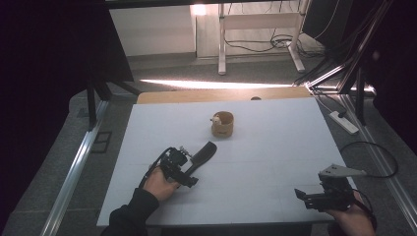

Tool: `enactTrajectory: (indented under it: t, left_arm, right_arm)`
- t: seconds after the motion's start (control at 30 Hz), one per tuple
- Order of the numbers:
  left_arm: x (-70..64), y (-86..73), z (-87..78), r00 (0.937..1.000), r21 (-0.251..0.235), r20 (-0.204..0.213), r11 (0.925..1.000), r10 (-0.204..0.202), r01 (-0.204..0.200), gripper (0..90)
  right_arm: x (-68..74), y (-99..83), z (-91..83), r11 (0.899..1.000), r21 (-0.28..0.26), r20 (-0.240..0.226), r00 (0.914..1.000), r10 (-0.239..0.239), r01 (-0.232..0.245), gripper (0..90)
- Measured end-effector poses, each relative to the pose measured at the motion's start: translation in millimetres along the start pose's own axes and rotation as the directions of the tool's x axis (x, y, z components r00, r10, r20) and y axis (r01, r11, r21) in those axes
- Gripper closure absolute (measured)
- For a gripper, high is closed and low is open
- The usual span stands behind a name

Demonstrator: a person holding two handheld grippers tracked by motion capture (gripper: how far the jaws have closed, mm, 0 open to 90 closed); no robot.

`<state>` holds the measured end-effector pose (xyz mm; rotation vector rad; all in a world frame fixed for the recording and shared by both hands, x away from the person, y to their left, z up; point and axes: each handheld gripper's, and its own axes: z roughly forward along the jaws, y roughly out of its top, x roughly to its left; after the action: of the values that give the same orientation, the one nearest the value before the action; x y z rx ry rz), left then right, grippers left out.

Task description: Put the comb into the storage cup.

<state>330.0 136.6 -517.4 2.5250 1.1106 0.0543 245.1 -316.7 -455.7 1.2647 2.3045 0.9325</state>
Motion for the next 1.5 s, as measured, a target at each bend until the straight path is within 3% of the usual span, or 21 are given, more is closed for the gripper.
enactTrajectory:
  t: [0.13, 0.27, 0.67, 0.8, 0.83, 0.87, 0.9, 0.93, 1.03, 1.1, 1.27, 1.5]
  left_arm:
    - [-0.5, -0.3, 5.2, 1.0, 0.014, -0.007, 0.9999, 0.007, -0.007, 0.0]
    - [-7.7, 1.9, 9.5, 0.9972, 0.037, -0.066, 0.9988, 0.034, -0.032, 0.0]
    - [-9.6, 4.5, 7.4, 0.9974, 0.06, -0.064, 0.9978, 0.033, -0.029, 2.8]
    - [-12.1, 4.9, 4.1, 0.9974, 0.061, -0.058, 0.9974, 0.043, -0.039, 10.3]
    - [-12.9, 4.9, 2.5, 0.9976, 0.058, -0.053, 0.9974, 0.045, -0.041, 19.9]
    - [-13.4, 4.8, 1.4, 0.9975, 0.055, -0.054, 0.9976, 0.044, -0.041, 19.9]
    - [-13.4, 4.5, -0.9, 0.9977, 0.047, -0.053, 0.9981, 0.043, -0.041, 30.6]
    - [-13.4, 4.5, -0.9, 0.9977, 0.047, -0.053, 0.9981, 0.043, -0.041, 34.3]
    - [-11.8, 4.2, -3.1, 0.998, 0.039, -0.058, 0.999, 0.026, -0.024, 41.5]
    - [-9.2, 3.9, -4.4, 0.9983, 0.032, -0.057, 0.9994, 0.009, -0.007, 53.0]
    - [-5.3, 3.3, -5.8, 0.998, 0.027, -0.06, 0.9993, -0.022, 0.024, 71.3]
    - [-1.4, 3.3, -6.2, 0.9987, 0.026, -0.035, 0.999, -0.035, 0.036, 72.2]
  right_arm:
    - [0.0, 0.0, 0.1, 1.0, 0.001, 0.0, 1.0, 0.0, 0.0, 1.7]
    - [0.1, 0.1, 0.2, 1.0, 0.002, 0.0, 1.0, 0.0, 0.0, 1.7]
    - [0.4, 0.2, 0.6, 1.0, 0.006, -0.001, 1.0, -0.002, 0.002, 2.0]
    - [0.2, 0.3, 0.8, 1.0, 0.008, -0.002, 1.0, -0.001, 0.001, 2.1]
    - [0.3, 0.3, 0.8, 1.0, 0.008, -0.002, 1.0, -0.001, 0.001, 2.1]
    - [0.3, 0.3, 0.8, 1.0, 0.008, -0.002, 1.0, -0.001, 0.001, 2.1]
    - [0.4, 0.3, 0.9, 1.0, 0.009, -0.002, 1.0, -0.001, 0.001, 2.1]
    - [0.4, 0.3, 0.9, 1.0, 0.009, -0.002, 1.0, -0.001, 0.001, 2.1]
    - [0.5, 0.4, 1.0, 1.0, 0.009, -0.002, 1.0, -0.003, 0.003, 2.2]
    - [0.4, 0.4, 1.1, 1.0, 0.011, -0.003, 1.0, -0.003, 0.003, 2.3]
    - [0.5, 0.5, 1.1, 1.0, 0.013, -0.002, 1.0, -0.005, 0.005, 2.3]
    - [0.7, 0.4, 1.2, 1.0, 0.012, -0.002, 1.0, -0.006, 0.006, 2.4]
